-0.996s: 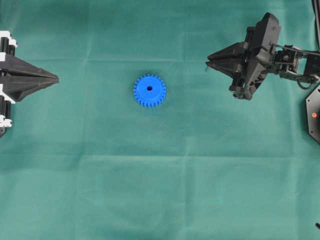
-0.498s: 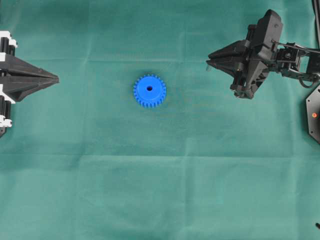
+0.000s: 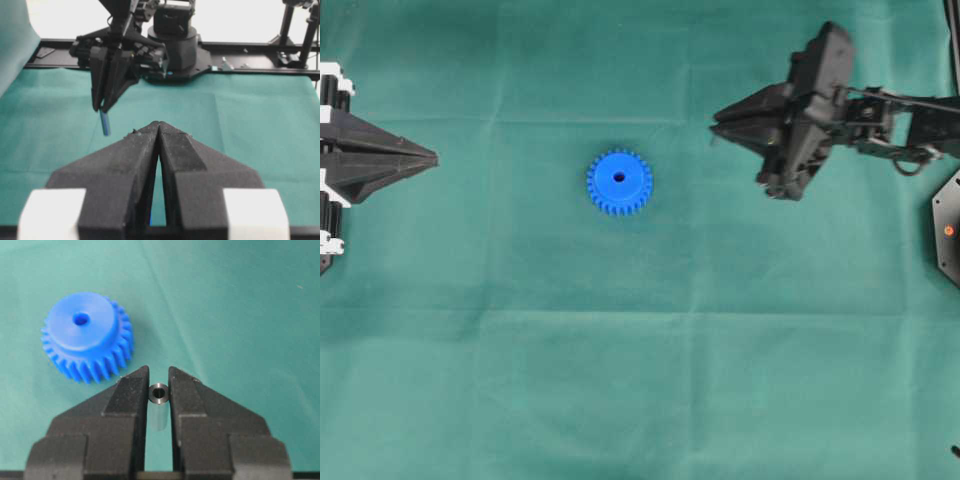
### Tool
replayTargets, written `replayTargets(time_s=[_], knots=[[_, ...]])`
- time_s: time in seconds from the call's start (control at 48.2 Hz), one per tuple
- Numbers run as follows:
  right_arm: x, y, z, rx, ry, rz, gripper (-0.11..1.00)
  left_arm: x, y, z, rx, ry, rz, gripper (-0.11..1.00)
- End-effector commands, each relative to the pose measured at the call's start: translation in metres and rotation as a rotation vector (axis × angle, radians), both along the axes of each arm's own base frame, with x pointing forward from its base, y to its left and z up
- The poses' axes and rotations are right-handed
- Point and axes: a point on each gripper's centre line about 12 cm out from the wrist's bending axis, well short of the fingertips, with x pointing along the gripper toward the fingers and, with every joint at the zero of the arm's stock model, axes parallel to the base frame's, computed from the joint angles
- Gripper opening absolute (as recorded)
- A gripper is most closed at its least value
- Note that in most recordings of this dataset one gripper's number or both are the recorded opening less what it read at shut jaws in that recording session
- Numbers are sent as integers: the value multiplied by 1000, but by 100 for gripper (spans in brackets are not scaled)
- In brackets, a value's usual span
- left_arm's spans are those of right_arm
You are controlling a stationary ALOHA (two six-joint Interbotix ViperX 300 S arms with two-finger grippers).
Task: Insert the shaft placed at a random location into the center hole of the medium gear at another random location.
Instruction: 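Carry the shaft left and position it above the blue gear's center hole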
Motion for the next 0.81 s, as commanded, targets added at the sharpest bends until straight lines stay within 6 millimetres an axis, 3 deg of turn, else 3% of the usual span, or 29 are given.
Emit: replayTargets(time_s=[0.0,0.498,0.789], knots=[[22,3,14,-8,-52,20,12,2,1,8,1,-21,3,0],[98,20,18,-11,-84,98,12,2,1,8,-5,-23,2,0],[111,22,15,-9,-73,109,12,2,1,8,-7,-23,3,0]])
